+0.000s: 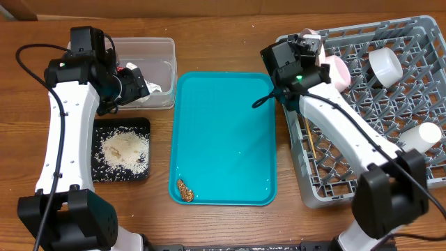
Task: Sort waste into correct bins and load items into the dishwasher
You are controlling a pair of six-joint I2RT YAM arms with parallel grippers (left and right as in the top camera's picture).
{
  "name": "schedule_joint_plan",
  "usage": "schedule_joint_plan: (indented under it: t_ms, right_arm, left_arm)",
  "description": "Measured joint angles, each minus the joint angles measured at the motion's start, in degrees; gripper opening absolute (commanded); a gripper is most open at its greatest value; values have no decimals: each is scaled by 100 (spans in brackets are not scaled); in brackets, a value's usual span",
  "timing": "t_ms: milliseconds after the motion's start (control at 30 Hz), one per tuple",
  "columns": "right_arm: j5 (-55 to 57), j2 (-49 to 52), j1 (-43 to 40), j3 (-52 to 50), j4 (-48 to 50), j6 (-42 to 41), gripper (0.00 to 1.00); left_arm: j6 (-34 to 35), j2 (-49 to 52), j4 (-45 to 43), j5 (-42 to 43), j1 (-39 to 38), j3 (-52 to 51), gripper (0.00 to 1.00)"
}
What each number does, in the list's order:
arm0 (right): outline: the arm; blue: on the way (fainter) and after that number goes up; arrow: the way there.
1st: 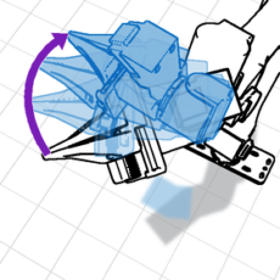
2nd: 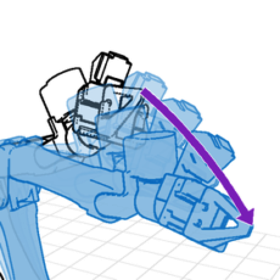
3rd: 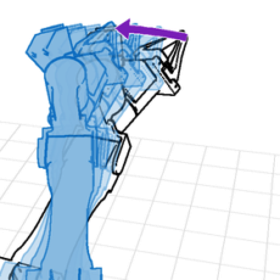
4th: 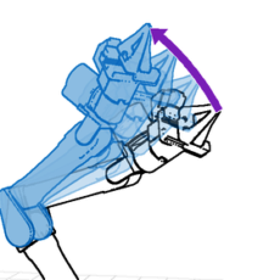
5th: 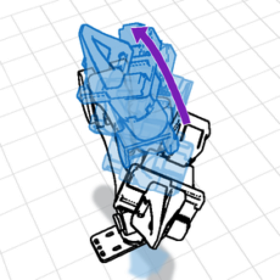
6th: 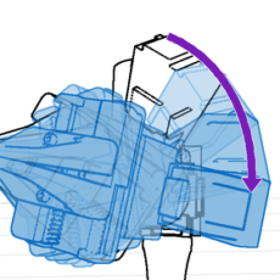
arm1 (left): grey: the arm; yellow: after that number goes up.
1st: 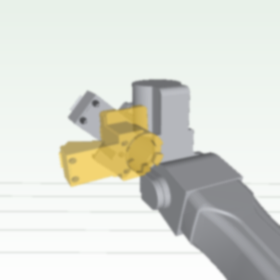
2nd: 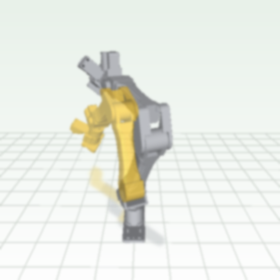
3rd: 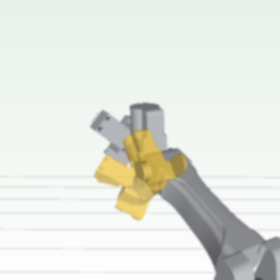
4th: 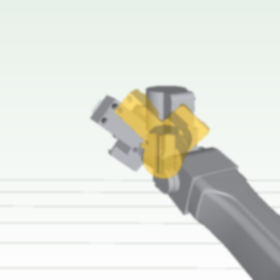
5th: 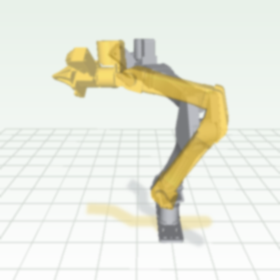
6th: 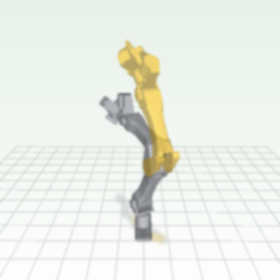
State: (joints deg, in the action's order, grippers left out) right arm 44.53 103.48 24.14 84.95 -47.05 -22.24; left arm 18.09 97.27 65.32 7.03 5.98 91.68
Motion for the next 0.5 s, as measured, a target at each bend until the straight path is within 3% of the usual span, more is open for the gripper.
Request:
schedule_joint_plan:
  t_ms: [200, 333, 500]
  right_arm:
    - [-1438, -1078, -369, -4, -184, -22, 75]
    - [-2396, -1777, -1051, 2, -667, -15, 82]
    - [-3335, -1886, -1875, 9, -1399, -26, 88]
  left_arm:
    - [-2, 0, 26, 0, -33, -2, 87]
    - [-46, 0, 179, 0, -164, -2, 87]
    - [-155, 0, 494, -2, -540, -11, 89]
